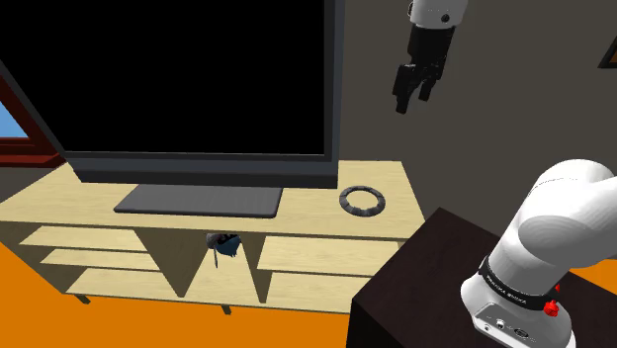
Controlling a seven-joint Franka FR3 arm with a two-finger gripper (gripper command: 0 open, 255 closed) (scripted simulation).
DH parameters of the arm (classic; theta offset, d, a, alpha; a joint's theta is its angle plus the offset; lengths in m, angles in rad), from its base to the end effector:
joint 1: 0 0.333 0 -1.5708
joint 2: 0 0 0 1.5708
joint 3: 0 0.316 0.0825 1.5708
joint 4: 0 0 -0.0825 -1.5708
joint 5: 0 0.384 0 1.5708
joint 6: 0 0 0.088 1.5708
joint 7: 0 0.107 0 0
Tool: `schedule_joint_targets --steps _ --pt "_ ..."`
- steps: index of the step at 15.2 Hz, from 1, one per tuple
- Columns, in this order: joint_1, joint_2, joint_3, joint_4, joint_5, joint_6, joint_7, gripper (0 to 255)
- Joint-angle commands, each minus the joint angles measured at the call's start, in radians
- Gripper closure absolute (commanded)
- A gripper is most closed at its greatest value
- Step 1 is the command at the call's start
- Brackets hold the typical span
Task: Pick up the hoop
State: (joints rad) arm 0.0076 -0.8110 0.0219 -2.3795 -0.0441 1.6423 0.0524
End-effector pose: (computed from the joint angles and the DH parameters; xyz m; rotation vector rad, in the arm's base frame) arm 0.3071 0.0067 0.5937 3.0820 -0.0425 0.1170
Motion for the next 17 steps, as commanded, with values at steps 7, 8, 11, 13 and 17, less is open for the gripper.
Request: schedule_joint_targets --steps 7,8,11,13,17 --pt "-0.011 0.064 -0.022 -0.153 -0.004 0.230 0.002 0" --pt "-0.013 0.081 -0.025 -0.174 -0.005 0.271 0.002 0" --pt "-0.019 0.143 -0.036 -0.228 -0.007 0.394 0.003 0" --pt "-0.022 0.195 -0.044 -0.256 -0.008 0.479 0.003 0" --pt "-0.029 0.322 -0.058 -0.293 -0.007 0.652 0.001 0"
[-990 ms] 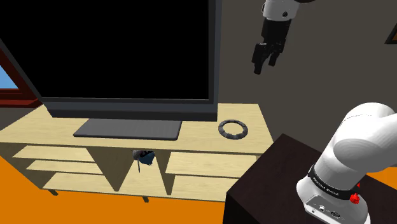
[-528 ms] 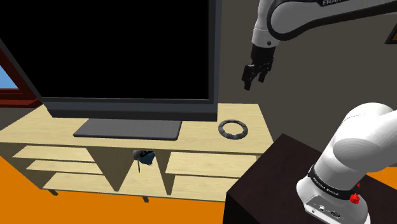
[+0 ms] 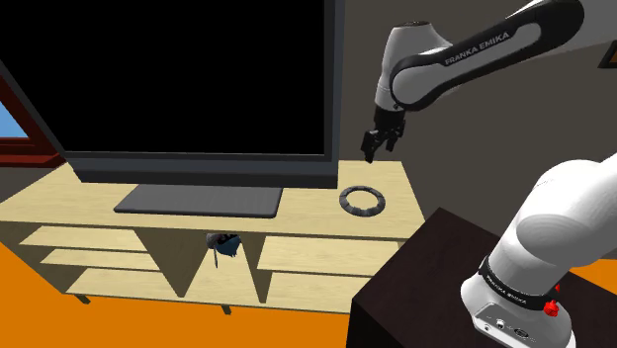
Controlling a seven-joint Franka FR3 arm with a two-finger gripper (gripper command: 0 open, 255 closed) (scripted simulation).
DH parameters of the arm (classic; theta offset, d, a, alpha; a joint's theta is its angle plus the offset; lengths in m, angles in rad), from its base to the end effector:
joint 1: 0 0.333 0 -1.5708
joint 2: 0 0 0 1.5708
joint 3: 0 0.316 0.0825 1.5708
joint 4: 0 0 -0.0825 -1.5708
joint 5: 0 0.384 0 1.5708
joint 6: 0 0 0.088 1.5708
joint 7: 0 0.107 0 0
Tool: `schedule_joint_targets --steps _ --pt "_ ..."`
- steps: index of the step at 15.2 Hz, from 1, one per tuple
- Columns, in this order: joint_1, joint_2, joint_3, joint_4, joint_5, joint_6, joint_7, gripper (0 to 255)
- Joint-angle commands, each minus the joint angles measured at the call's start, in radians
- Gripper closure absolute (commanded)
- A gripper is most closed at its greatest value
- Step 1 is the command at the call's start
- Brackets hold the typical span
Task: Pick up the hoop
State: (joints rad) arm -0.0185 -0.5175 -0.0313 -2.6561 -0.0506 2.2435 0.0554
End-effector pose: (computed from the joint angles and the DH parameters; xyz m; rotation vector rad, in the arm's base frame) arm 0.3817 -0.0202 0.4142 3.1101 -0.1127 0.1636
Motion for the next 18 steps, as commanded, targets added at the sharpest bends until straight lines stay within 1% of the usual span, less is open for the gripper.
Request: schedule_joint_targets --steps 1,6,10,14,18 --pt "-0.004 0.064 -0.009 -0.021 0.000 0.094 -0.003 0" --pt "-0.005 0.266 -0.028 -0.020 0.013 0.306 -0.014 0" --pt "0.000 0.445 -0.042 0.013 0.046 0.460 -0.037 0" --pt "-0.002 0.629 -0.040 0.073 0.114 0.592 -0.087 0" --pt "-0.035 0.811 -0.003 0.157 0.192 0.697 -0.148 0"
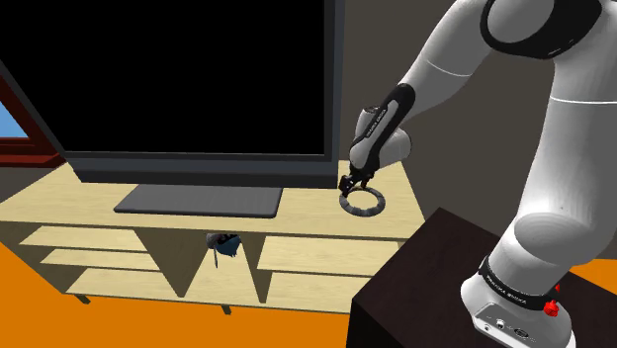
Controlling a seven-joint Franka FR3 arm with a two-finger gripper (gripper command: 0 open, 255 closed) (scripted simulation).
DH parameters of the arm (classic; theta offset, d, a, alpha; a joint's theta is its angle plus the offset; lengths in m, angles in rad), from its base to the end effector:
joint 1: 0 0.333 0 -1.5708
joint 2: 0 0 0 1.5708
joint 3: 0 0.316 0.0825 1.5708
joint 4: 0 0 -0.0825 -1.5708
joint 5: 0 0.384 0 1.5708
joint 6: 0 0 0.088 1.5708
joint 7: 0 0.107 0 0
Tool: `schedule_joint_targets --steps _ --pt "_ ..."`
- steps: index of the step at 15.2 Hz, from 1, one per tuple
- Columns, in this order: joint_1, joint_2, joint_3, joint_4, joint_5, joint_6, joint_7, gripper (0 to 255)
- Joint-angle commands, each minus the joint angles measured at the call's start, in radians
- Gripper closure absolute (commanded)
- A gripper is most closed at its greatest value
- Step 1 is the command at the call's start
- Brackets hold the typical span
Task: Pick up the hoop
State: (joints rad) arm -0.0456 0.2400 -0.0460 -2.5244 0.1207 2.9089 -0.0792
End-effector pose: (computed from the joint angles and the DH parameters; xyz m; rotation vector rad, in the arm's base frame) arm 0.4728 -0.0516 0.2005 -3.1140 0.1960 -0.2293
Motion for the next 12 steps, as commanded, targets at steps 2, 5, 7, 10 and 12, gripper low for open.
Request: schedule_joint_targets --steps 2,5,7,10,12 --pt "-0.032 0.142 0.035 0.076 0.046 0.074 -0.035 0" --pt "-0.053 0.224 0.056 0.121 0.059 0.113 -0.048 0" --pt "-0.060 0.255 0.063 0.131 0.061 0.135 -0.051 0" --pt "-0.068 0.301 0.072 0.147 0.064 0.166 -0.057 0" --pt "-0.073 0.326 0.077 0.156 0.065 0.181 -0.059 0"
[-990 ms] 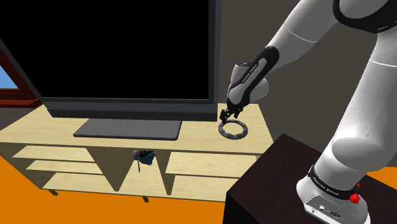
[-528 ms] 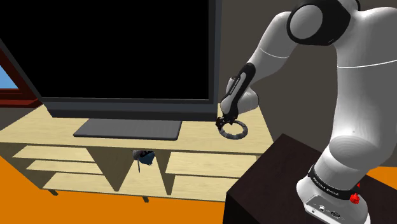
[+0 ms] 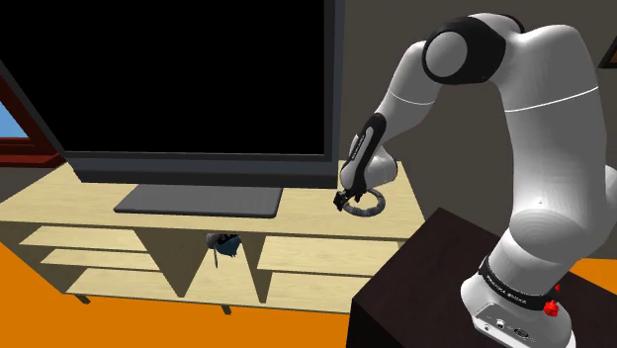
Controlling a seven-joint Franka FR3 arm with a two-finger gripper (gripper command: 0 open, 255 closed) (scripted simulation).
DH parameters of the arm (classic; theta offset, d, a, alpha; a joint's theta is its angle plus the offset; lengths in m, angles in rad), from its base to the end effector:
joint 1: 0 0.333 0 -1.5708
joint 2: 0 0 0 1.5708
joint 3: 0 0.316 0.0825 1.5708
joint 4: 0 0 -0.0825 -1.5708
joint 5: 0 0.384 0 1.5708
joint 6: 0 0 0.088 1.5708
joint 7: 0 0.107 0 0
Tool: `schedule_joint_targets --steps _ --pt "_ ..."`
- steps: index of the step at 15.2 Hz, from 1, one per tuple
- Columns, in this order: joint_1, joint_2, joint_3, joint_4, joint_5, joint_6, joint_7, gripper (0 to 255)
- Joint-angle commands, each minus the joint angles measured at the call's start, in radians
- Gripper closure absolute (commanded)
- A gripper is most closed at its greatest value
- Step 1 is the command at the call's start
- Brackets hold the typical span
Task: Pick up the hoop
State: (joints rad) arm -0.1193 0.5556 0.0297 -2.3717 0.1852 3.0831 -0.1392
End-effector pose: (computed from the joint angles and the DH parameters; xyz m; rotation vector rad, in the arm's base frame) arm 0.4980 -0.0585 0.1078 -3.1017 0.2177 -0.2455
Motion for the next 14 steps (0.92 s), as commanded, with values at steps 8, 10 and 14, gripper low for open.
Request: schedule_joint_targets --steps 8,10,14 --pt "0.002 0.009 0.001 0.004 0.001 0.006 0.001 255" --pt "0.001 0.009 0.001 0.004 0.001 0.006 0.001 255" --pt "0.010 -0.037 -0.008 -0.013 -0.001 -0.023 0.005 255"
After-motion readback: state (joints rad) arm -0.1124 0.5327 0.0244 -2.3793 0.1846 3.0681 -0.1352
